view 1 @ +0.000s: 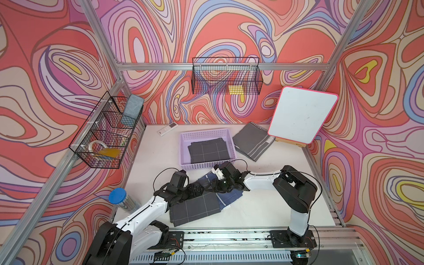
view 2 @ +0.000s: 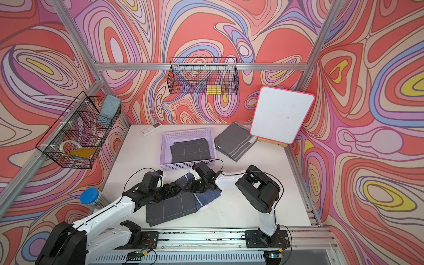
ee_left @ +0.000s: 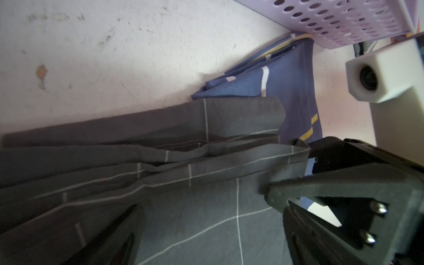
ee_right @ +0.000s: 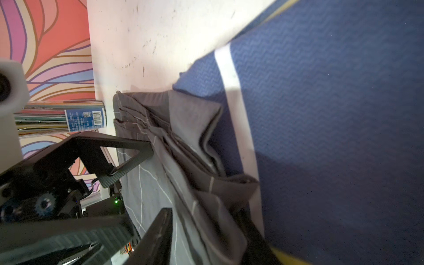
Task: Put the folded pillowcase in the basket
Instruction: Pick up the pillowcase at the center of the board.
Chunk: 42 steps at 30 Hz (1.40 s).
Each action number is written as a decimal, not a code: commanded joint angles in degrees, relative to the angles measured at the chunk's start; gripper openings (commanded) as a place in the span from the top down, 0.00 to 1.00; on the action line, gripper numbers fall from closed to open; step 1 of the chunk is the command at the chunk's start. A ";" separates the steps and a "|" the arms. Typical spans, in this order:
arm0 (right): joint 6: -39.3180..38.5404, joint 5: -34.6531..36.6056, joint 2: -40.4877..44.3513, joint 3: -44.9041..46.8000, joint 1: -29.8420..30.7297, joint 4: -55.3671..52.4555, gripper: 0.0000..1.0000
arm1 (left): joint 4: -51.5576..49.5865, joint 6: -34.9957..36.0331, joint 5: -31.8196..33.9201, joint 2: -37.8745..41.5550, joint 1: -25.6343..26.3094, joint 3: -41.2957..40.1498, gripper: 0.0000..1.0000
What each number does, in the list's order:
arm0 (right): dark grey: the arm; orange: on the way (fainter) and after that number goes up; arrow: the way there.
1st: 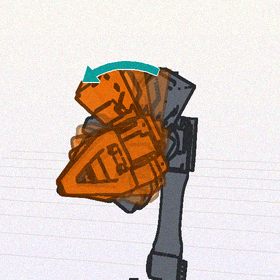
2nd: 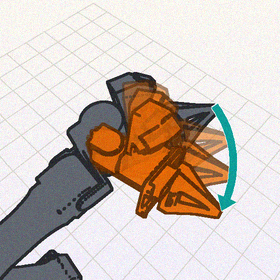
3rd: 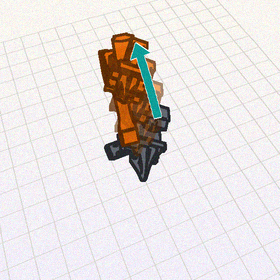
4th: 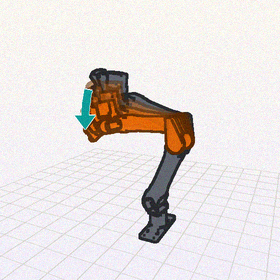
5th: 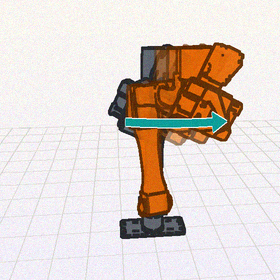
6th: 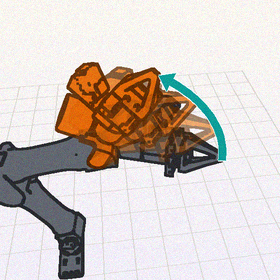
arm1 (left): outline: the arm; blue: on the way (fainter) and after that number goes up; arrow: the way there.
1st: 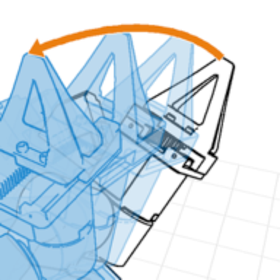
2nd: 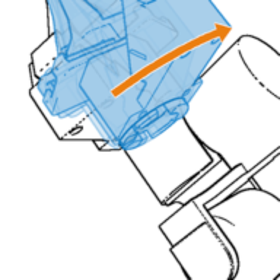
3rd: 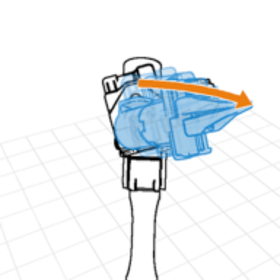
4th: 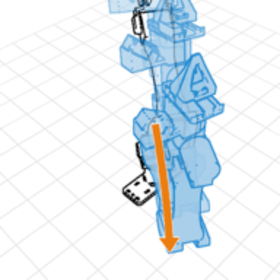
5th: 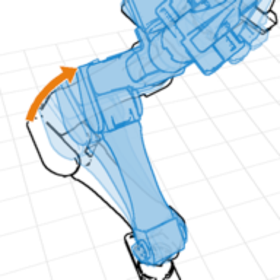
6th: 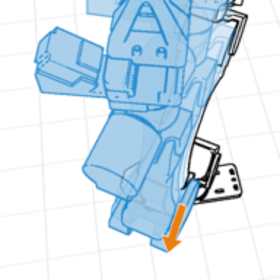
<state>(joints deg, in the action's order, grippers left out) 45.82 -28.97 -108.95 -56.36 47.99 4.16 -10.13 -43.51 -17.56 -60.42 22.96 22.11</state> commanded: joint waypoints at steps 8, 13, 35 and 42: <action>-1.50 3.49 2.41 -0.95 1.22 -4.56 0.64 | -1.12 -0.09 1.79 -0.05 0.33 -1.63 0.01; -2.06 4.42 4.46 -0.25 1.16 -5.48 0.64 | -1.34 -0.09 2.10 0.28 0.33 -1.72 0.01; -1.88 3.99 3.07 -0.46 2.19 -2.36 0.93 | -1.73 -0.26 2.51 0.63 0.26 -1.50 0.01; -4.11 7.86 9.48 -0.73 2.11 -7.68 1.00 | -8.25 1.33 6.16 4.73 0.33 3.12 0.01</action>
<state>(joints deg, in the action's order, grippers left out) 43.42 -23.92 -103.94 -56.40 49.98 -1.06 -12.99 -43.35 -14.76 -58.02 22.96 22.48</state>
